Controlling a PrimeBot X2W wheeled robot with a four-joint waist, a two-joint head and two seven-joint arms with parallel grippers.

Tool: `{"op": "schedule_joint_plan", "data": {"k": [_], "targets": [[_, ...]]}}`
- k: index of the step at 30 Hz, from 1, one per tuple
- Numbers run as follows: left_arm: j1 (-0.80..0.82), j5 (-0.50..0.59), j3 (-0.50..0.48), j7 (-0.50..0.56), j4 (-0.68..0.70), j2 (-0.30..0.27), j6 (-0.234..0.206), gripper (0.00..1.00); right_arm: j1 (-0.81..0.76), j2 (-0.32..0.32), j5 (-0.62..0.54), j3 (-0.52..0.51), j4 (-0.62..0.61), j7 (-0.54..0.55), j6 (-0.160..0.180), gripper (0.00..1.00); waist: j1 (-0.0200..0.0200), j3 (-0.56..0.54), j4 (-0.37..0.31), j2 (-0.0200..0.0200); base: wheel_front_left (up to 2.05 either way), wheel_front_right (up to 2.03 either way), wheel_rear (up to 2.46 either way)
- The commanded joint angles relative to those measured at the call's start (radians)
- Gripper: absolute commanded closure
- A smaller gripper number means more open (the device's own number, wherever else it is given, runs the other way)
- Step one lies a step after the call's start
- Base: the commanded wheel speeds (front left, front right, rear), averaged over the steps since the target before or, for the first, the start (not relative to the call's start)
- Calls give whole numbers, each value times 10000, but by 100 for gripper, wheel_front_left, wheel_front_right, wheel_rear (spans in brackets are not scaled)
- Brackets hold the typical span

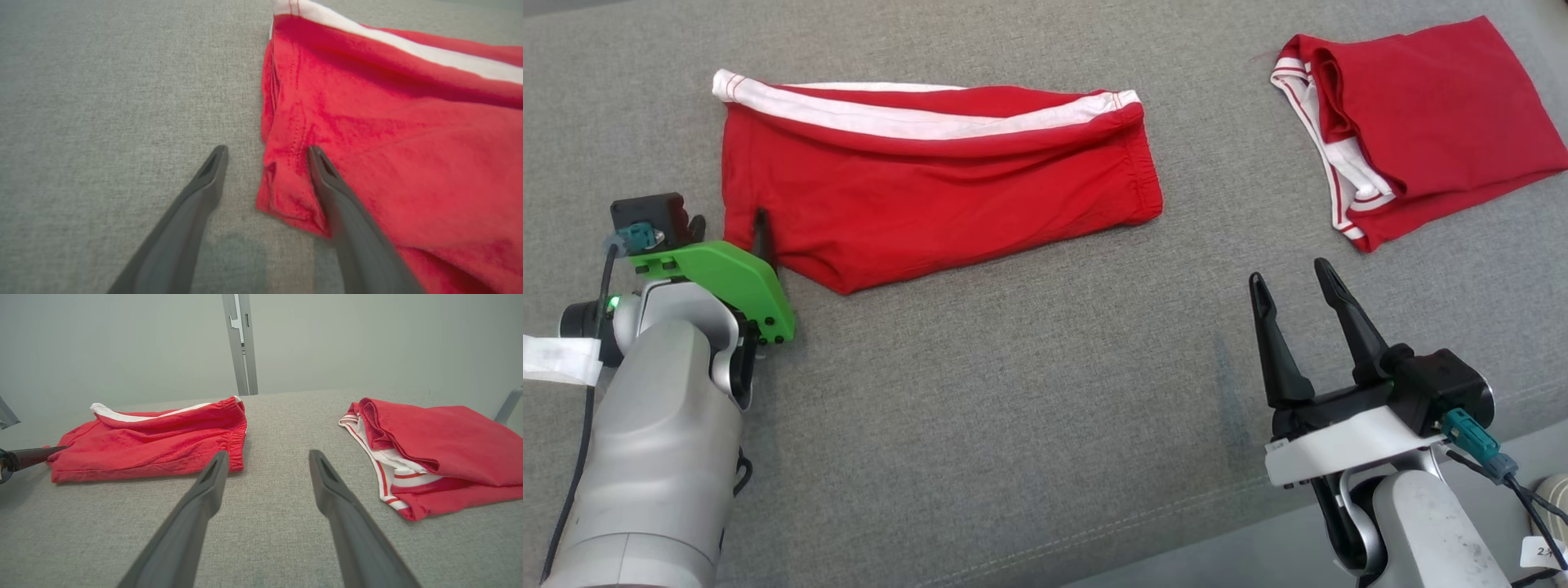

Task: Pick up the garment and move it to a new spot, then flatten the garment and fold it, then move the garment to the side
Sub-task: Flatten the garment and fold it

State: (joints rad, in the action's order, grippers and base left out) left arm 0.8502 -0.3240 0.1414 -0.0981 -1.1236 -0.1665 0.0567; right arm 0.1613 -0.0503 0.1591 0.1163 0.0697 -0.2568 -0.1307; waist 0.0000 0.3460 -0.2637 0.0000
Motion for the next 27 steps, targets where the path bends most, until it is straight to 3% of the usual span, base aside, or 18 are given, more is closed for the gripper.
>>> {"op": "schedule_joint_plan", "data": {"k": [1,16,17,21,22,23,27], "targets": [[3,-90,39,109,-186,67,-30,0,45,-8,-83,-24,-32,-52,2,0,0,97,43,0,0,0,0],[-127,-468,680,1404,-862,883,735,2,146,-9,-108,-156,52,-85,2,0,0,173,198,0,0,0,0],[-147,-496,748,1450,-853,922,760,7,162,-9,-98,-145,58,-87,2,0,0,161,199,0,0,0,0],[-166,-648,867,1448,-786,951,802,58,213,-9,-59,-67,110,-83,2,0,0,124,177,0,0,0,0],[-134,-680,856,1355,-782,868,781,73,234,-9,-60,-50,117,-84,2,0,0,120,162,0,0,0,0],[-96,-691,815,1186,-749,760,703,100,249,-11,-62,-37,117,-83,2,0,0,116,147,0,0,0,0],[-61,-778,681,875,-800,571,404,100,235,-9,-75,-80,155,-85,2,0,0,66,148,0,0,0,0]]}}
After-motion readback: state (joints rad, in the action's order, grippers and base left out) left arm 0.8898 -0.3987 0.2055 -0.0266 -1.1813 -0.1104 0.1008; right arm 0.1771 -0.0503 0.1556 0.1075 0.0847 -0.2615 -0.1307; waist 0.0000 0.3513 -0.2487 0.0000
